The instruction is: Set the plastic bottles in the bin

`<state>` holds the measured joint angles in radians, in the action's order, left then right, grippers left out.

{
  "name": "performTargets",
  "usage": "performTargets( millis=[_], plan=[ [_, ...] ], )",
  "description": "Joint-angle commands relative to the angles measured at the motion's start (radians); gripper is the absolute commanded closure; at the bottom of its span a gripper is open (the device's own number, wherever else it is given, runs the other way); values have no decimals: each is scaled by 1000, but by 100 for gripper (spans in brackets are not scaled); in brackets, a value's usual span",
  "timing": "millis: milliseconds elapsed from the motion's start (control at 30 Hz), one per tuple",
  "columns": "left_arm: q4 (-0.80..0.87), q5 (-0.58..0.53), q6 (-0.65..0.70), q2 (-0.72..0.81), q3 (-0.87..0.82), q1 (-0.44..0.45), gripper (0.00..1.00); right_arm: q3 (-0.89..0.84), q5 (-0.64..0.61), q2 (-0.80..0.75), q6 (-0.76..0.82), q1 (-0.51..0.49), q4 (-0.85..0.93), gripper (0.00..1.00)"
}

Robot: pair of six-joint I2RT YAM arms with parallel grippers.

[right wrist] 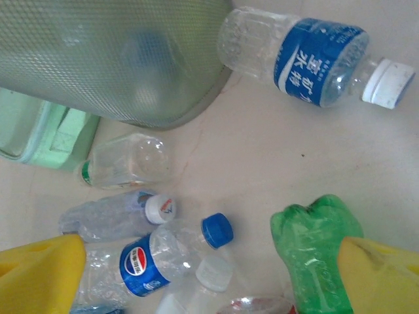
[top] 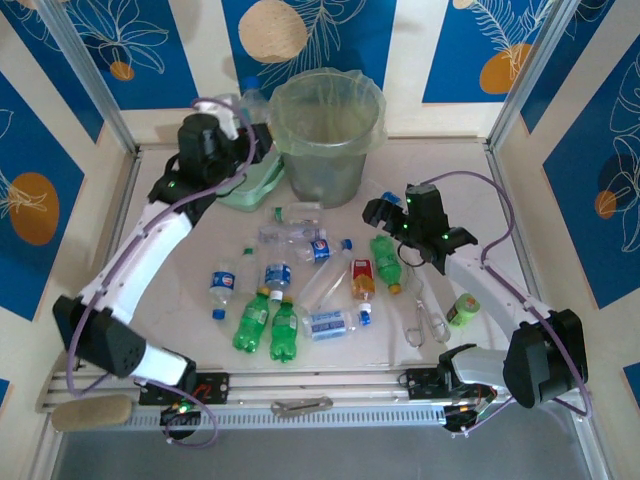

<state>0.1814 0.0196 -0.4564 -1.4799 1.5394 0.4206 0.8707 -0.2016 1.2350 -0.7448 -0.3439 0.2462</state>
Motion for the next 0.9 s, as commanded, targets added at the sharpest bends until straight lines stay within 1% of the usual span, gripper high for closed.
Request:
performTargets(
  millis=[0,133,333,400,467,667,867],
  plan=[
    [-36,66,75,-128,175,41,56,-24,15,-44,-1,11,-3,1],
    [24,112,77,-341,450,55,56,-42,15,-73,7,19,8,1],
    [197,118,96,-661,890,66,56,-75,-13,-132,15,23,16,1],
    [232,118,97,-733,988,68,56,-82,-22,-151,17,24,12,1],
    [237,107,103,-779,1024,69,56,-94,-23,-172,27,26,1,1],
    [262,61,124,-826,1019,70,56,-115,-11,-195,29,41,-24,1],
    [268,65,120,-848,1011,70,54,-102,16,-172,20,47,-15,1]
  ],
)
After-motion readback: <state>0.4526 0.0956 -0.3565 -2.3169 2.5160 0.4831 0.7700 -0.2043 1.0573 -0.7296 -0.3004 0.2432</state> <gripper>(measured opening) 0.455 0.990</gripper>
